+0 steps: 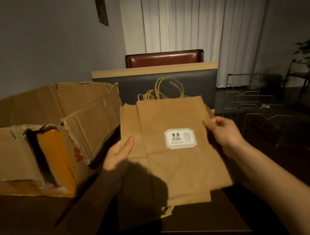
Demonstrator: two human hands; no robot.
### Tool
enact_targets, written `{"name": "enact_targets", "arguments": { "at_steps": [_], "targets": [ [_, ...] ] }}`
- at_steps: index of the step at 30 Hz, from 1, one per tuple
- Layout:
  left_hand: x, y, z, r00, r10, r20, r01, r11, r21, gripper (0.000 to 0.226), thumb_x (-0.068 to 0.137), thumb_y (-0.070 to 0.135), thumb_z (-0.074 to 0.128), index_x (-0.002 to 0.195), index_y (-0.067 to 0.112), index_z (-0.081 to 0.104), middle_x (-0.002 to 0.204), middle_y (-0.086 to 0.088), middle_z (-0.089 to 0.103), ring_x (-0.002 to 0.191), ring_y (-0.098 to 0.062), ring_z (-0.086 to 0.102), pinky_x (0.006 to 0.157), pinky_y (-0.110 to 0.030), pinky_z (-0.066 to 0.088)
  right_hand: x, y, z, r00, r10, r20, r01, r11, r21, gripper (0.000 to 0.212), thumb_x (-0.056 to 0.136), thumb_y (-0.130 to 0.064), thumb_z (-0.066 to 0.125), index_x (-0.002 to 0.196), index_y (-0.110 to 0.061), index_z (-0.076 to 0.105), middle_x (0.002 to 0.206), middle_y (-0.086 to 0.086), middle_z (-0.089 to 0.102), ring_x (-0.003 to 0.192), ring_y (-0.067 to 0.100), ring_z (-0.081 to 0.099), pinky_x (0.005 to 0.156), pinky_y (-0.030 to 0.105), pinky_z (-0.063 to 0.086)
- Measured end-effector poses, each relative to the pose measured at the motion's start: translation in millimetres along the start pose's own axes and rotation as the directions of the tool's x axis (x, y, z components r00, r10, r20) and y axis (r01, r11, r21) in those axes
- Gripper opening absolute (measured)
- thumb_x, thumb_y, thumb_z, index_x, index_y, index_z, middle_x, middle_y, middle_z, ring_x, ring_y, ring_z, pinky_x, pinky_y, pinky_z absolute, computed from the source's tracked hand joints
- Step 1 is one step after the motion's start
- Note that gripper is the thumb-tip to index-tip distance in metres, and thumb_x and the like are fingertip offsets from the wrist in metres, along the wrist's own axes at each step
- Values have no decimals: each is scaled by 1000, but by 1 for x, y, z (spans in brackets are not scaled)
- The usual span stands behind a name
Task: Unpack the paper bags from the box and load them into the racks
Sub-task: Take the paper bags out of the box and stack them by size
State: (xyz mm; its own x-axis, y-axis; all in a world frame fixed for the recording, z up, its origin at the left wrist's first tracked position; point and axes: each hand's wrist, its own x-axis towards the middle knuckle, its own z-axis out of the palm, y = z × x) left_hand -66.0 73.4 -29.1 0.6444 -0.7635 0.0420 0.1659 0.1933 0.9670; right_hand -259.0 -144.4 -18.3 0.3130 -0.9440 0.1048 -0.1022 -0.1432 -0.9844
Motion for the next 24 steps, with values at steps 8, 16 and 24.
{"name": "enact_targets", "arguments": {
  "at_steps": [8,16,24],
  "targets": [
    [23,8,-14,998,21,-53,-12,987,161,12,99,19,56,99,18,68,83,8,78,76,-6,73,65,-19,54,160,-3,-14,983,-22,-183,-95,792,-603,2,99,-7,50,100,-7,49,98,14,57,87,30,56,77,43,49],
    [47,6,-21,991,107,-81,-90,977,193,16,91,13,63,99,5,75,96,-12,77,91,-29,74,72,-29,57,237,61,23,996,40,-82,-91,548,-832,23,97,-11,53,120,-10,53,114,17,58,98,34,61,88,47,56],
    [50,31,-21,983,150,-109,-120,963,239,25,84,30,70,87,5,74,84,-15,75,76,-29,74,69,-39,57,193,26,30,963,-268,-12,173,655,-736,31,101,-35,50,116,-9,58,125,20,53,110,35,56,90,47,51]
  ]
}}
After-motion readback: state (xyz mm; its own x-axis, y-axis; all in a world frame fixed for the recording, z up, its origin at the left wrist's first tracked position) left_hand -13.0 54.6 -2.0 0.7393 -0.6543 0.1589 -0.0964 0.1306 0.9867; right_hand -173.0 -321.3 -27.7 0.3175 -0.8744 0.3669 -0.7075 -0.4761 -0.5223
